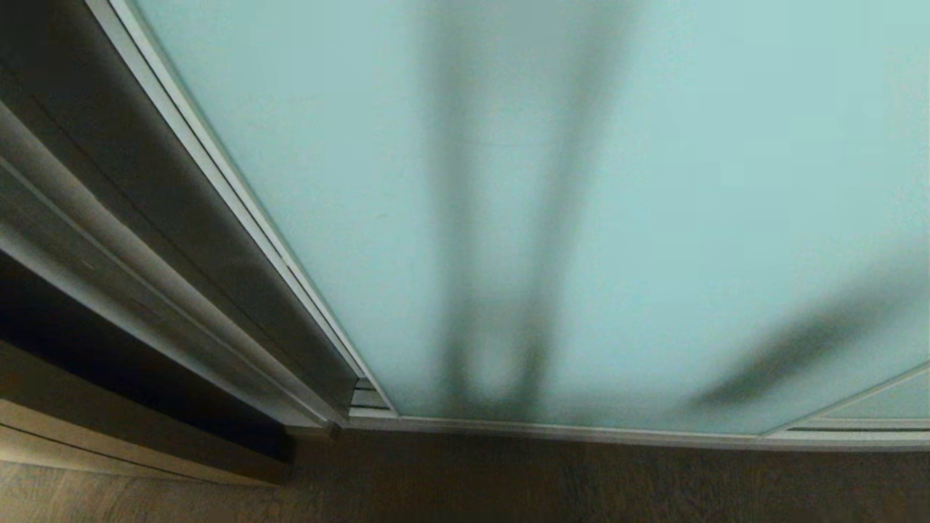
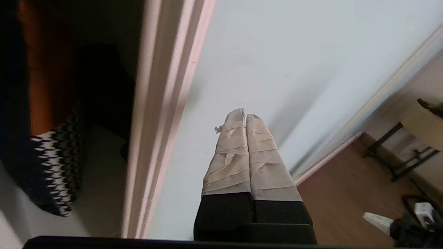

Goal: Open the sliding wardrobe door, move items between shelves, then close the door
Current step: Close the door

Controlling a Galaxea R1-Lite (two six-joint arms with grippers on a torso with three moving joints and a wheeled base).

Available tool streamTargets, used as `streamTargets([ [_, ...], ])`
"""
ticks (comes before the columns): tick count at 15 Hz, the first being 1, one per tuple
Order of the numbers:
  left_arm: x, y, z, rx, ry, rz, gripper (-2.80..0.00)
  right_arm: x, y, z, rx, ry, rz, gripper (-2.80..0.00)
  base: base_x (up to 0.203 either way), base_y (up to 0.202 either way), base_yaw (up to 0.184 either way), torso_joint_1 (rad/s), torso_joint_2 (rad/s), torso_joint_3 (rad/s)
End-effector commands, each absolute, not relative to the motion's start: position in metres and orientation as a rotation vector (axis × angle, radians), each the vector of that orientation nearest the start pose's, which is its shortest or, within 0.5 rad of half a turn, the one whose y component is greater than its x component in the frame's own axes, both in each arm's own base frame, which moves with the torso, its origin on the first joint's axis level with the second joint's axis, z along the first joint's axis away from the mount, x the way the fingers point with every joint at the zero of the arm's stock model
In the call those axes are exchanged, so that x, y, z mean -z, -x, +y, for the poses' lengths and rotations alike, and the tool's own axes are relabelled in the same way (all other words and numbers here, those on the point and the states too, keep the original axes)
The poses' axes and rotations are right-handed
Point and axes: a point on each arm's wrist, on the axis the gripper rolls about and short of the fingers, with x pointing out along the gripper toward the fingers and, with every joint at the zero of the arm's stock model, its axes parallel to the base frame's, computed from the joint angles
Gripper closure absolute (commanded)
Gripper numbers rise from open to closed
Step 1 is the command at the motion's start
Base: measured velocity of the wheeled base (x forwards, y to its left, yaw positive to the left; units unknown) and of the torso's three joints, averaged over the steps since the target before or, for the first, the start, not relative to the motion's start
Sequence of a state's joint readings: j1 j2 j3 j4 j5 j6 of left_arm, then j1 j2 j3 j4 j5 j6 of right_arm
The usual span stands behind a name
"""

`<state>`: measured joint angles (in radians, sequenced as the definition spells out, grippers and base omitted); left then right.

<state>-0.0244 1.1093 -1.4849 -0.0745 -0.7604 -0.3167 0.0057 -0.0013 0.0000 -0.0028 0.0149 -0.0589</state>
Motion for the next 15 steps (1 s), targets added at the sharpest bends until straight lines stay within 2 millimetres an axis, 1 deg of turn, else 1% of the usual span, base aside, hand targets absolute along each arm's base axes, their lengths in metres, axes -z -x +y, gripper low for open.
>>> streamTargets([
  [1,-0.443,-0.096,-0.022,0.870,0.147,-0.281,0.00,-0.076,0.023,0.000,-0.021,0.060,-0.007,0.00,0.000,0.000,0.000,0.000,0.00,0.000],
  [4,-0.441,-0.113,-0.026,0.894,0.156,-0.260,0.00,-0.076,0.023,0.000,-0.021,0.060,-0.007,0.00,0.000,0.000,0.000,0.000,0.00,0.000],
  [7,-0.436,-0.137,-0.028,0.881,0.167,-0.242,0.00,-0.076,0.023,0.000,-0.021,0.060,-0.007,0.00,0.000,0.000,0.000,0.000,0.00,0.000],
  [9,-0.435,-0.152,-0.029,0.825,0.177,-0.262,0.00,-0.076,0.023,0.000,-0.021,0.060,-0.007,0.00,0.000,0.000,0.000,0.000,0.00,0.000],
  [11,-0.437,-0.163,-0.029,0.764,0.185,-0.297,0.00,-0.076,0.023,0.000,-0.021,0.060,-0.007,0.00,0.000,0.000,0.000,0.000,0.00,0.000],
  [13,-0.436,-0.165,-0.029,0.746,0.190,-0.301,0.00,-0.076,0.023,0.000,-0.021,0.060,-0.007,0.00,0.000,0.000,0.000,0.000,0.00,0.000],
  [15,-0.443,-0.157,-0.028,0.744,0.183,-0.332,0.00,-0.076,0.023,0.000,-0.021,0.060,-0.007,0.00,0.000,0.000,0.000,0.000,0.00,0.000],
])
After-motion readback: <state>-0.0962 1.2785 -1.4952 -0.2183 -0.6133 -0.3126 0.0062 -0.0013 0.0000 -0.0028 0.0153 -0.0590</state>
